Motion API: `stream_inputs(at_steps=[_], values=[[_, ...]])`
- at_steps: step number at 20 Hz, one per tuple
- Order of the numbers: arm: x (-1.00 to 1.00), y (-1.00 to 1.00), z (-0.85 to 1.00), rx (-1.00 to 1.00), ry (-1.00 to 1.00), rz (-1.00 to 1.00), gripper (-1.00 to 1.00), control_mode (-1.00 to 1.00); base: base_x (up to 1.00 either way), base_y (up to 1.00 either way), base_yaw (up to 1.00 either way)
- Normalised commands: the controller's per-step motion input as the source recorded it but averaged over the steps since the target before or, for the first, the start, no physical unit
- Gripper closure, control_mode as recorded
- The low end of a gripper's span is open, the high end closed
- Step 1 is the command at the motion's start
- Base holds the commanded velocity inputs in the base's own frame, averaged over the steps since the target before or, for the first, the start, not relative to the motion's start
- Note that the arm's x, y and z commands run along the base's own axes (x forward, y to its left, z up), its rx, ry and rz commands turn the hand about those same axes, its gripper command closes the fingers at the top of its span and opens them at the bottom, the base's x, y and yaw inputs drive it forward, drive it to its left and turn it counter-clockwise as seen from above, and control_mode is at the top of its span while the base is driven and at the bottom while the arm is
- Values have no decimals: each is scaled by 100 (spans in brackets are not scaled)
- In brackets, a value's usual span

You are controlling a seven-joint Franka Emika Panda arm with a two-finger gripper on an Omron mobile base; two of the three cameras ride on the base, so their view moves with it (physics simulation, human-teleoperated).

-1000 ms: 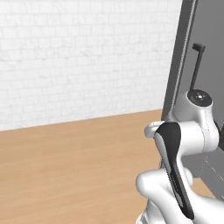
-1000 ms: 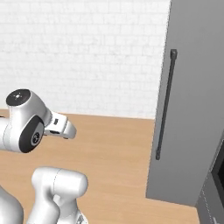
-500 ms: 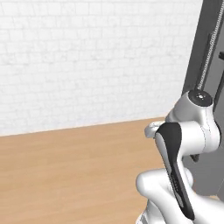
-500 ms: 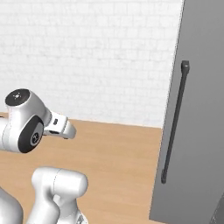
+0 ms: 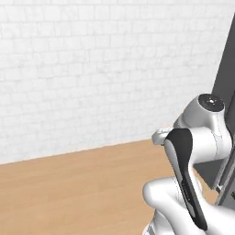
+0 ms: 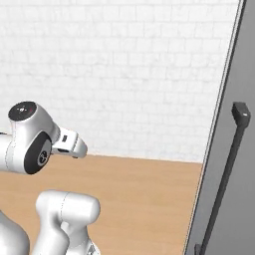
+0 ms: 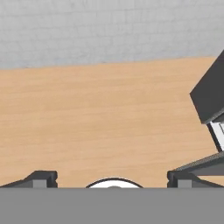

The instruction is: Place one avocado and one steak in each tupperware on the nearby counter, to pack two identical lunches.

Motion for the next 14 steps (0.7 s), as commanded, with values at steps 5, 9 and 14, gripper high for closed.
stream_inputs(at_steps=[5,9,14], values=[[0,0,0,0,0,0,-100,100,76,60,-72],[0,0,0,0,0,0,-100,100,81,63,-71],[0,0,0,0,0,0,-100,100,77,58,-73]])
